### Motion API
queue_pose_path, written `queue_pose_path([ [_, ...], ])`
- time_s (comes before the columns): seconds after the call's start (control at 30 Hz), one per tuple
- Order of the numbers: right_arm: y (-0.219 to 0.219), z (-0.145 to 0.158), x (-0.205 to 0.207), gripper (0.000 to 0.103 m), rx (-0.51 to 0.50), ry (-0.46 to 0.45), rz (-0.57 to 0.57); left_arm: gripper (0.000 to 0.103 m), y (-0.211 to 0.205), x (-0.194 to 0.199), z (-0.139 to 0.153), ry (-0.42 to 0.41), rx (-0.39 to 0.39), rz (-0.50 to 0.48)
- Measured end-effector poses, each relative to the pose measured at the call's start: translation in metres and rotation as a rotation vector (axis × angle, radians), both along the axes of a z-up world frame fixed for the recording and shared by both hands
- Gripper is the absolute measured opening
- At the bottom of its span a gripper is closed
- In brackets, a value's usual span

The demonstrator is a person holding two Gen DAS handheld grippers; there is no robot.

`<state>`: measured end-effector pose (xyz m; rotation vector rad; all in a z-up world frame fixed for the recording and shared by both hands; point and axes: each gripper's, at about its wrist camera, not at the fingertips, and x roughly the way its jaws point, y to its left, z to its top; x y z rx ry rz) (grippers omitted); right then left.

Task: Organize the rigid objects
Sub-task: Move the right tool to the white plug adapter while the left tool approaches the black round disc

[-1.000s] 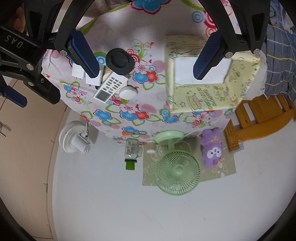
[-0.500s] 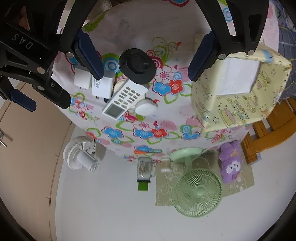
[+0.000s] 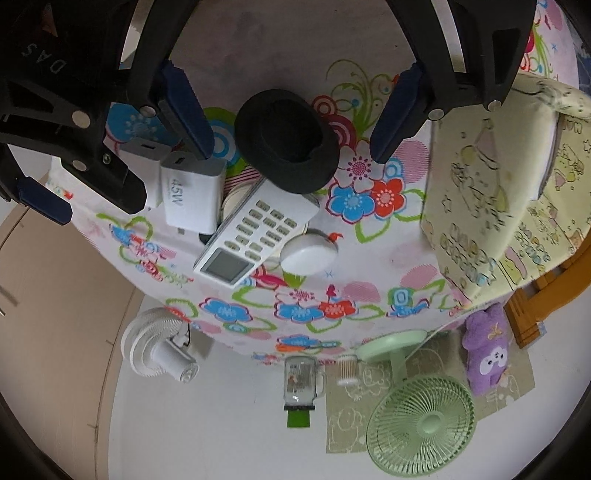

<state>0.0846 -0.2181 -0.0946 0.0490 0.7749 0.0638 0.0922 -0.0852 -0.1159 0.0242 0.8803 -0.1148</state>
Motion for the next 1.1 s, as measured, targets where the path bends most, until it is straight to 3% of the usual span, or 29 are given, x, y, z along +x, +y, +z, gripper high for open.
queue_pose_path([
  [0.27,-0.003,-0.014,0.010,0.092,0.006,0.047,-0.003,0.086,-0.002,0.010,-0.012,0.026,0.004,-0.012],
  [0.4,-0.001,-0.023,0.013,0.092,0.001,0.071,0.000,0.074,-0.005,0.013,-0.021,0.038,0.036,-0.020],
  [0.67,0.000,-0.030,0.016,0.084,0.021,0.083,0.019,0.069,-0.007,0.016,-0.024,0.034,0.024,-0.038],
  [0.93,-0.007,-0.030,0.010,0.078,0.043,0.102,0.005,0.044,-0.015,0.016,-0.023,0.024,0.016,-0.089],
  [1.1,-0.008,-0.030,0.006,0.076,0.042,0.103,0.007,0.041,-0.016,0.011,-0.022,0.015,0.028,-0.092],
])
